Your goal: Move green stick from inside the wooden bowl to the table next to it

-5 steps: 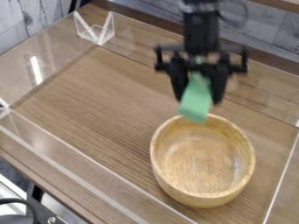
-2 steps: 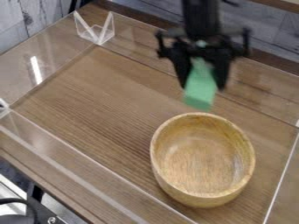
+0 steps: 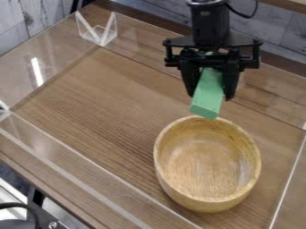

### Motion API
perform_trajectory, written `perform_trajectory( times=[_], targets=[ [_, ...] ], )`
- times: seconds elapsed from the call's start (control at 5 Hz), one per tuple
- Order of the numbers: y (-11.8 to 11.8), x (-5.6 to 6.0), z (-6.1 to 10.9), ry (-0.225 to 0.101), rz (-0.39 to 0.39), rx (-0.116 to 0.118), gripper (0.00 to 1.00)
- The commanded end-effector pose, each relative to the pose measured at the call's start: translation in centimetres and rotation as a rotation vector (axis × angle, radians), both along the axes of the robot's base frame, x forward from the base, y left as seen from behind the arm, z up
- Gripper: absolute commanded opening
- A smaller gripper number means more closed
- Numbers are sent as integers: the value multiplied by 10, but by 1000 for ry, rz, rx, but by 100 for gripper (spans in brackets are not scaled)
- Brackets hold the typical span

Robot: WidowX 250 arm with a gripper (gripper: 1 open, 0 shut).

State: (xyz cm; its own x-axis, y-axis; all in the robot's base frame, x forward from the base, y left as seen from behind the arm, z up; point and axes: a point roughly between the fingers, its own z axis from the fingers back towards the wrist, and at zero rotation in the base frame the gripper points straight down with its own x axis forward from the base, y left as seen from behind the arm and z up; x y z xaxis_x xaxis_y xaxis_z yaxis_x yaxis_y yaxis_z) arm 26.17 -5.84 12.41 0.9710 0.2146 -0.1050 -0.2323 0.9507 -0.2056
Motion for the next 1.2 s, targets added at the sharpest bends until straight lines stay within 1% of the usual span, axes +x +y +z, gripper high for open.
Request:
perform_trajectory(
  times=[0.0, 0.2, 0.4, 0.6, 0.8, 1.0],
  targets=[
    [25, 10, 11, -79, 44, 14, 0],
    [63, 15, 7, -106, 72, 34, 0],
    [24, 15, 2, -116, 21, 27, 0],
    [63, 18, -1, -133, 42, 47, 0],
    [27, 19, -6, -137, 1, 41, 0],
    [66, 21, -8, -152, 20, 61, 0]
  ],
)
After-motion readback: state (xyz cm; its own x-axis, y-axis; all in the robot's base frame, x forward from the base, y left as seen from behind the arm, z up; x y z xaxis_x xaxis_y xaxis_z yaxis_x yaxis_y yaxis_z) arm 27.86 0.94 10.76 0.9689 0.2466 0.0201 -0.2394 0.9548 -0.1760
